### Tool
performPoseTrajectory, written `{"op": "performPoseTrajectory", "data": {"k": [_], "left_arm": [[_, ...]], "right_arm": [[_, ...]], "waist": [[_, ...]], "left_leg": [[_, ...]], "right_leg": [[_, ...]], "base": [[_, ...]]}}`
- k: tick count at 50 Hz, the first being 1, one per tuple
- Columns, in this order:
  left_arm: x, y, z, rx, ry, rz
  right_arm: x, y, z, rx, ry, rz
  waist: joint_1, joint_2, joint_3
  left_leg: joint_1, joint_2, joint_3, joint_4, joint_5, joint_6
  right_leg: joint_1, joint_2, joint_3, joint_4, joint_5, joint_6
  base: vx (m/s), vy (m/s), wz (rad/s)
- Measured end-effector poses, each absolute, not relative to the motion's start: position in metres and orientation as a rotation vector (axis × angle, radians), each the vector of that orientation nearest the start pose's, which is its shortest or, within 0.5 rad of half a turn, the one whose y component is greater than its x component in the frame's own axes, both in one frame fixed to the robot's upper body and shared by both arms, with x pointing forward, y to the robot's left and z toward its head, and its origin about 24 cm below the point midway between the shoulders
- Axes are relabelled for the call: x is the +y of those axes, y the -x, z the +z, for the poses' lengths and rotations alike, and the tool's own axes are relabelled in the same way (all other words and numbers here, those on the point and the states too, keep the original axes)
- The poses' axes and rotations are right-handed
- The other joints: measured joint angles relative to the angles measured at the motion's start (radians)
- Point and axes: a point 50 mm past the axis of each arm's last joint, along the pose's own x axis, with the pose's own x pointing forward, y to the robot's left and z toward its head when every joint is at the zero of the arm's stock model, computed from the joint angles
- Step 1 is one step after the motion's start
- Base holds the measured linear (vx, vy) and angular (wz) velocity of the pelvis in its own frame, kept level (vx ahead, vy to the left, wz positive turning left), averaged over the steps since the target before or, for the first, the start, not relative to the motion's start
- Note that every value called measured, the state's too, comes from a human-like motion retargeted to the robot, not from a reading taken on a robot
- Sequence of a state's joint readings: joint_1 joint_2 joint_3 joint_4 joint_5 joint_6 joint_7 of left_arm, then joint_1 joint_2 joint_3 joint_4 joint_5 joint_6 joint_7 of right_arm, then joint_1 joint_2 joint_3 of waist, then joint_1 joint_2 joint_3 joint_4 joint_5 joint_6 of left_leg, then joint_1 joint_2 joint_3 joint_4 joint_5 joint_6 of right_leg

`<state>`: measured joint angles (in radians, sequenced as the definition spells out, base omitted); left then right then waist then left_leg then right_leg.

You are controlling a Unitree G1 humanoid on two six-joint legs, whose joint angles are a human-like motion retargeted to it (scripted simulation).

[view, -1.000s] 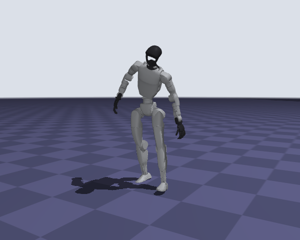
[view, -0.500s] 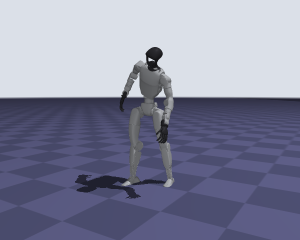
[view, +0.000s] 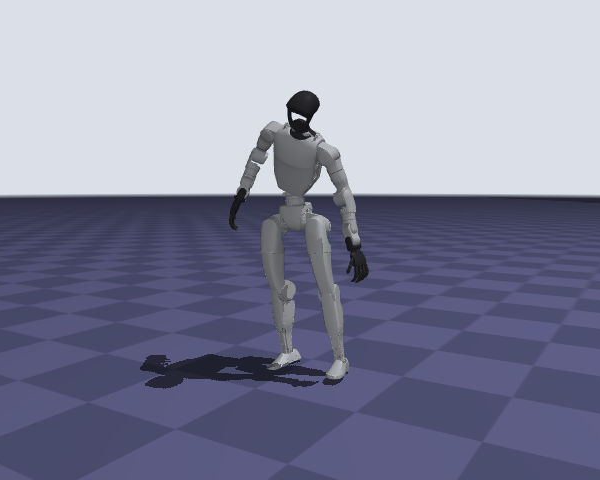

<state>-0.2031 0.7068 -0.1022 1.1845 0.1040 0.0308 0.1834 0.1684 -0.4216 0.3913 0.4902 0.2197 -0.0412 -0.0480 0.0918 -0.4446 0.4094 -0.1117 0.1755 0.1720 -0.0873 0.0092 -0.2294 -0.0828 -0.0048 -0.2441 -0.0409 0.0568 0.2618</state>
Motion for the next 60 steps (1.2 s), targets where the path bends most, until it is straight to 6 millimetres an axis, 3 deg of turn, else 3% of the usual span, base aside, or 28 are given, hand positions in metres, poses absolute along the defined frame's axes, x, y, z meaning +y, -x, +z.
{"op": "performPoseTrajectory", "data": {"k": [5,10,15,20,27,33,37,42,47,53,60], "left_arm": [[0.408,-0.149,-0.048,1.006,-0.841,0.488],[0.413,-0.124,-0.054,1.051,-0.813,0.553],[0.407,-0.124,-0.061,1.064,-0.791,0.572],[0.405,-0.168,-0.04,0.925,-0.807,0.583],[0.38,-0.248,0.008,0.607,-0.816,0.506],[0.369,-0.285,0.044,0.45,-0.846,0.459],[0.364,-0.29,0.045,0.418,-0.816,0.478],[0.367,-0.267,0.018,0.51,-0.758,0.491],[0.382,-0.228,-0.01,0.666,-0.763,0.502],[0.397,-0.17,-0.043,0.876,-0.746,0.551],[0.401,-0.108,-0.072,1.092,-0.689,0.575]], "right_arm": [[-0.204,-0.145,-0.099,0.71,0.31,0.186],[-0.209,-0.136,-0.102,0.745,0.341,0.19],[-0.22,-0.121,-0.106,0.803,0.332,0.171],[-0.218,-0.114,-0.108,0.827,0.299,0.174],[-0.213,-0.111,-0.116,0.873,0.306,0.2],[-0.206,-0.109,-0.12,0.888,0.262,0.218],[-0.208,-0.112,-0.12,0.879,0.267,0.185],[-0.213,-0.125,-0.116,0.847,0.32,0.168],[-0.219,-0.146,-0.105,0.783,0.353,0.162],[-0.226,-0.159,-0.095,0.718,0.387,0.129],[-0.231,-0.154,-0.095,0.722,0.406,0.147]], "waist": [[0.047,-0.031,-0.024],[0.082,-0.068,-0.053],[0.061,-0.075,-0.053],[-0.003,-0.061,-0.026],[-0.041,-0.053,-0.004],[-0.066,-0.032,0.013],[-0.12,0.001,0.01],[-0.124,0.037,0.007],[-0.043,0.019,0.014],[0.0,0.014,0.012],[0.053,-0.01,-0.018]], "left_leg": [[-0.11,0.023,0.054,0.0,0.011,-0.031],[-0.051,0.032,0.038,0.0,0.053,-0.012],[0.069,-0.008,0.061,0.0,-0.015,0.018],[0.127,-0.009,0.015,0.0,-0.046,0.019],[0.185,-0.024,0.005,0.005,-0.096,0.026],[0.23,-0.008,-0.01,0.029,-0.146,0.006],[0.219,-0.022,-0.066,0.066,-0.173,0.005],[0.181,-0.029,-0.081,0.164,-0.14,0.038],[0.105,-0.064,-0.104,0.214,-0.124,0.068],[0.011,-0.014,0.03,0.014,-0.027,0.02],[-0.119,0.03,0.092,0.0,-0.046,-0.031]], "right_leg": [[0.028,0.008,0.028,0.02,-0.046,0.0],[0.094,0.008,0.101,0.057,-0.107,0.0],[0.172,-0.041,0.103,0.098,-0.104,0.0],[0.13,-0.032,0.053,0.144,-0.14,-0.055],[-0.02,-0.03,0.047,0.026,0.008,0.0],[-0.111,-0.001,0.012,-0.04,0.157,0.0],[-0.098,-0.036,-0.033,-0.036,0.141,0.0],[-0.06,-0.044,-0.044,-0.024,0.084,0.0],[-0.037,-0.043,0.002,-0.017,0.051,0.0],[-0.001,-0.036,0.006,0.014,-0.013,0.0],[0.055,-0.041,0.056,0.057,-0.093,0.0]], "base": [[0.37,0.11,-0.34],[0.45,0.24,-0.69],[0.41,0.35,-0.06],[0.32,0.19,0.51],[0.32,-0.02,0.14],[0.38,-0.19,0.17],[0.45,-0.08,0.72],[0.41,-0.17,0.22],[0.37,-0.14,-0.48],[0.37,0.03,-0.11],[0.42,0.19,-0.42]]}}
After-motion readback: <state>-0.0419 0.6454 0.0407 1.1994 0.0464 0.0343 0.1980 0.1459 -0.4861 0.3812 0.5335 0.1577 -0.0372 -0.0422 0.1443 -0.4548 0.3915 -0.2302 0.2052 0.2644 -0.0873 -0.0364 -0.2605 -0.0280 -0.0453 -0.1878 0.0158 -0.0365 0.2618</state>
